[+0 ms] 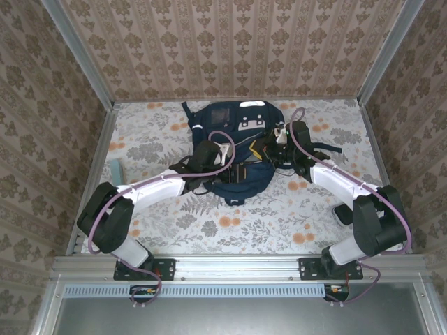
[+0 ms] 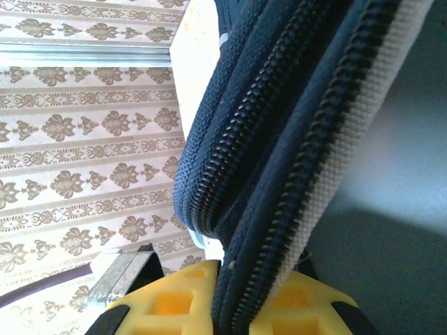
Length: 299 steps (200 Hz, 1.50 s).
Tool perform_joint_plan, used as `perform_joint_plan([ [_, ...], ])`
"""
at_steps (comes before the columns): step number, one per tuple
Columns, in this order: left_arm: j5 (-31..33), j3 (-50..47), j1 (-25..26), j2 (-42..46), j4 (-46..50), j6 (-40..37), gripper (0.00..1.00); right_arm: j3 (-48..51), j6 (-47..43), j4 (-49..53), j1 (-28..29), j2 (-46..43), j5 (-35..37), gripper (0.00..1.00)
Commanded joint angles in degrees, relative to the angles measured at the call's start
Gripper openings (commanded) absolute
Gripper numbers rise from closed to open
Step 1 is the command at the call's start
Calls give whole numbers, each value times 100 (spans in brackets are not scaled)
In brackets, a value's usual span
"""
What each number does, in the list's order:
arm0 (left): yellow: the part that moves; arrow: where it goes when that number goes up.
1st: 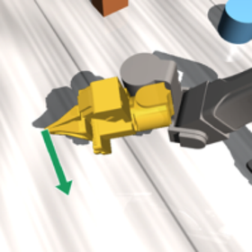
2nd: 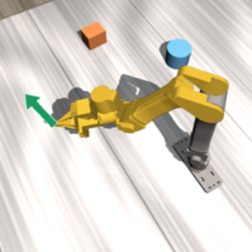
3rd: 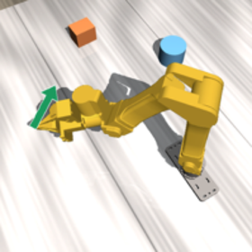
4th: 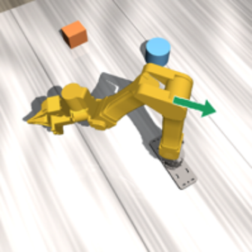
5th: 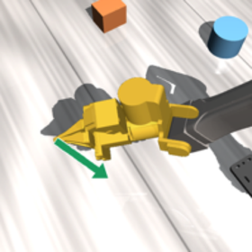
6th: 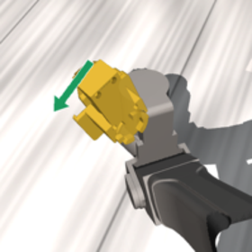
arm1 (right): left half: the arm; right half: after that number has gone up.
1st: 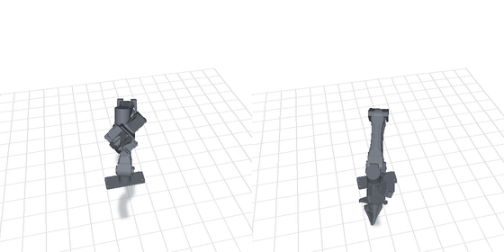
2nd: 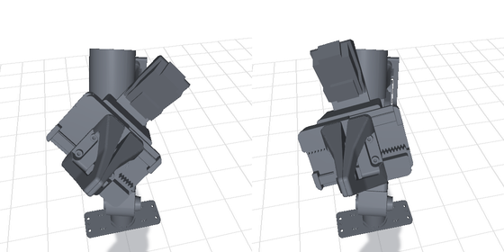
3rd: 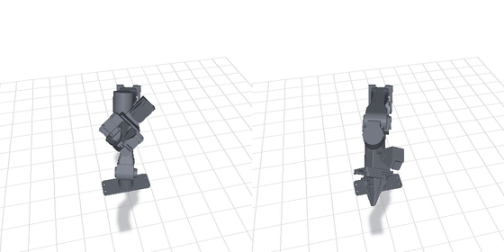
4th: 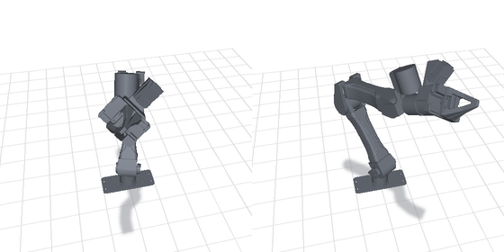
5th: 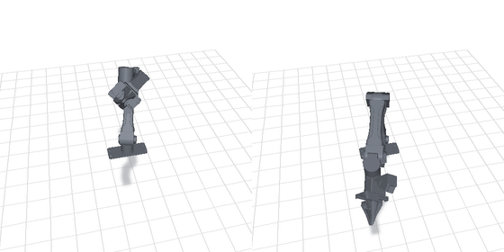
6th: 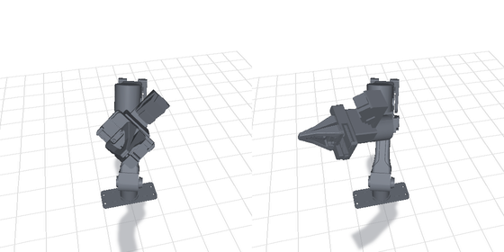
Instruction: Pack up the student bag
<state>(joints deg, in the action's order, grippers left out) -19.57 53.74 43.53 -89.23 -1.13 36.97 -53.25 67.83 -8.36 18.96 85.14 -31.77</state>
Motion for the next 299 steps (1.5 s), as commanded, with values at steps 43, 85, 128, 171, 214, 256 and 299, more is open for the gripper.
perform_joint_plan([
  [43, -145, 28, 3, 34, -979, 56, 40, -155, 68, -605, 127, -55, -387, 7],
  [85, 123, 5, 7, 20, -928, 58, 39, -158, 46, -553, 142, -64, -366, 7],
  [128, 434, 66, -2, -68, -1074, 181, 25, -142, 30, -518, 143, -56, -340, 6],
  [171, 729, -28, -47, -16, -1087, 259, 7, -128, -91, -296, 139, -146, -241, 6],
  [214, 1223, -244, -82, 317, -515, 27, 0, -117, -380, 260, 110, -398, 169, 4],
  [256, 1630, -708, -398, 872, 16, -97, 0, 29, -604, 917, 43, -801, 750, 0],
  [299, 1675, -824, -872, 1175, 224, -410, 0, 300, -633, 1048, -94, -949, 964, 0],
])
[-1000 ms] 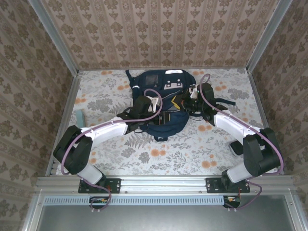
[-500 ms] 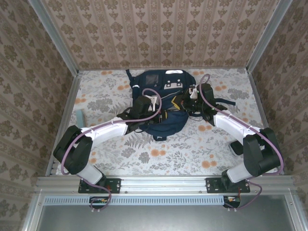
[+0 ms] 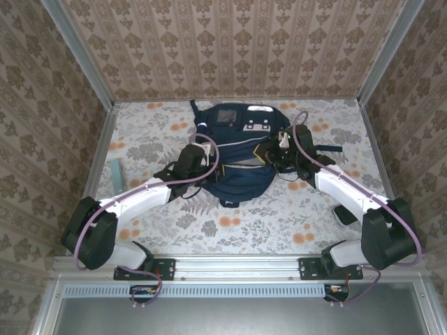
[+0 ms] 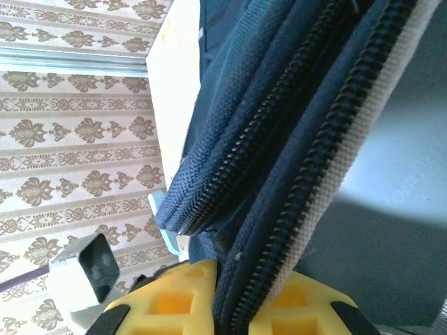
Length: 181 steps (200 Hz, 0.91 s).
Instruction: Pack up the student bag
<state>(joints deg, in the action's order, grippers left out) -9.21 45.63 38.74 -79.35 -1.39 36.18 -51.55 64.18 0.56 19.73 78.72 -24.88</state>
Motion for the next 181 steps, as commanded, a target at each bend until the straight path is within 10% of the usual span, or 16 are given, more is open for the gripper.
perform_joint_plan([
  [1, 631, -11, -407, 190, 260, -349, 0, 133, -267, 156, -179, -305, 275, 0],
  [35, -194, 374, -695, -48, 440, -714, 0, 379, 8, -554, -80, -154, 112, 1],
  [77, -714, 395, -523, 28, 170, -875, 0, 435, 497, -1411, 453, 211, 278, 47],
  [110, -888, 333, -353, 126, 130, -928, 0, 508, 1081, -2258, 769, 428, 443, 59],
  [137, -907, 307, -247, 153, 91, -945, 0, 436, 1295, -2420, 968, 594, 600, 55],
  [181, -13, 440, -274, 201, 753, -1052, 0, 561, 1306, -2147, 1026, 471, 884, 16],
])
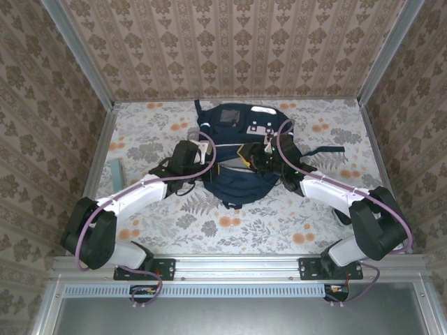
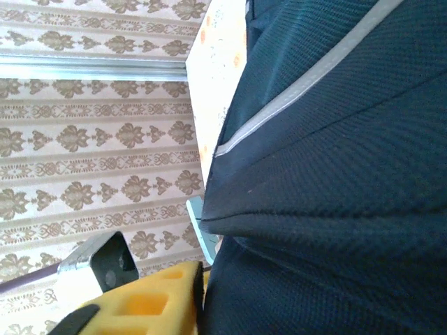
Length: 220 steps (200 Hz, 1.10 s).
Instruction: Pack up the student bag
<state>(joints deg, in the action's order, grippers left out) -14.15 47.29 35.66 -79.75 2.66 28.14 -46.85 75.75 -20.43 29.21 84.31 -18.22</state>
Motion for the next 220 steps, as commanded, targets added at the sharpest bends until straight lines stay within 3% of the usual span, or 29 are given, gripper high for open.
perform_joint_plan([
  [1, 500, 277, 23, 240, 363, -248, 0, 94, 142, -31, 76, -107, 229, 15],
  [30, 1045, 231, -374, 233, 788, -163, 0, 105, -170, 749, 55, -420, 441, 7],
  [90, 782, 667, -1181, -328, 934, -486, 0, 179, -382, 1057, -79, -592, 98, 4],
  [149, 548, 1240, -1498, -993, 820, -374, 0, -49, -738, 1300, -384, -268, -219, 3],
  [171, 68, 1392, -1645, -1063, 767, -773, 0, -83, -837, 1339, -517, -271, -456, 1],
  [186, -710, 1473, -1798, -1053, 858, -1249, 0, -86, -987, 1528, -625, -381, -561, 0],
  [220, -826, 1573, -1887, -1027, 1181, -1675, 0, -221, -1427, 1995, -842, -601, -903, 0],
])
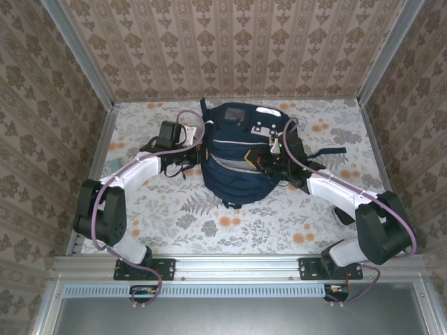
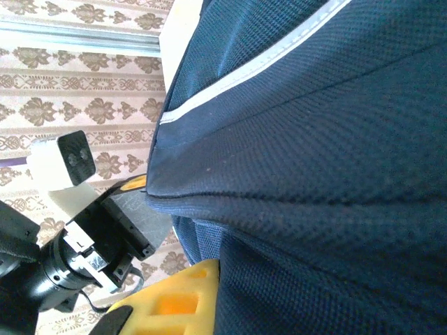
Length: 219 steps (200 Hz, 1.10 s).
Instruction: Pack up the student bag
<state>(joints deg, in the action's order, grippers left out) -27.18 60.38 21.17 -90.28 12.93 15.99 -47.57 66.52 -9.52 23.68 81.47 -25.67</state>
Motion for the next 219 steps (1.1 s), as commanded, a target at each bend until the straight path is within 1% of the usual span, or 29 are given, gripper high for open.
perform_joint_plan([
  [1, 481, 260, -443, 23, 147, -453, 0, -157, -520, 911, -291, -312, -166, 0],
  [18, 388, 265, -438, -55, 72, -318, 0, -297, -647, 1026, -292, -221, -277, 0],
  [27, 392, 257, -442, -77, 28, -216, 4, -328, -642, 993, -290, -219, -308, 0],
  [32, 425, 247, -449, -69, 16, -163, 7, -346, -633, 983, -291, -43, -316, 0],
  [43, 578, 233, -460, -18, 40, -29, 16, -392, -649, 969, -292, 45, -299, 0],
  [56, 706, 214, -518, 87, 151, 138, 34, -460, -651, 961, -292, 153, -257, 1],
  [69, 896, 194, -596, 241, 294, 343, 45, -521, -686, 952, -294, 258, -254, 1],
  [86, 1361, 126, -728, 512, 590, 551, 55, -601, -733, 944, -294, 432, -219, 1],
  [104, 2067, 43, -881, 777, 1035, 716, 62, -679, -755, 880, -277, 672, -246, 2],
  [110, 2395, 10, -946, 887, 1180, 775, 64, -692, -748, 842, -272, 745, -262, 2],
  [123, 3001, -105, -1108, 1092, 1453, 865, 73, -712, -729, 779, -245, 871, -307, 2],
  [129, 3152, -168, -1194, 1188, 1537, 887, 77, -734, -728, 765, -237, 923, -321, 2],
  [136, 3194, -241, -1325, 1284, 1584, 900, 80, -758, -720, 767, -225, 969, -342, 2],
  [143, 3121, -325, -1450, 1376, 1593, 898, 84, -774, -724, 767, -215, 1021, -366, 2],
  [151, 2991, -406, -1559, 1492, 1574, 873, 86, -798, -730, 771, -204, 1062, -392, 2],
  [168, 2661, -529, -1581, 1679, 1494, 819, 92, -862, -741, 829, -189, 1107, -421, 4],
  [173, 2516, -565, -1574, 1724, 1457, 818, 93, -888, -745, 872, -186, 1108, -421, 7],
  [179, 2378, -596, -1569, 1773, 1429, 846, 94, -917, -763, 978, -188, 1092, -405, 13],
  [192, 2128, -646, -1544, 1853, 1375, 861, 95, -988, -853, 1362, -197, 978, -221, 41],
  [197, 2066, -652, -1533, 1885, 1373, 868, 95, -1021, -912, 1587, -194, 900, -83, 50],
  [208, 1941, -653, -1518, 1932, 1387, 880, 96, -1089, -1077, 2192, -197, 718, 315, 62],
  [219, 1824, -654, -1493, 1969, 1402, 871, 97, -1146, -1258, 2814, -218, 483, 761, 70],
])
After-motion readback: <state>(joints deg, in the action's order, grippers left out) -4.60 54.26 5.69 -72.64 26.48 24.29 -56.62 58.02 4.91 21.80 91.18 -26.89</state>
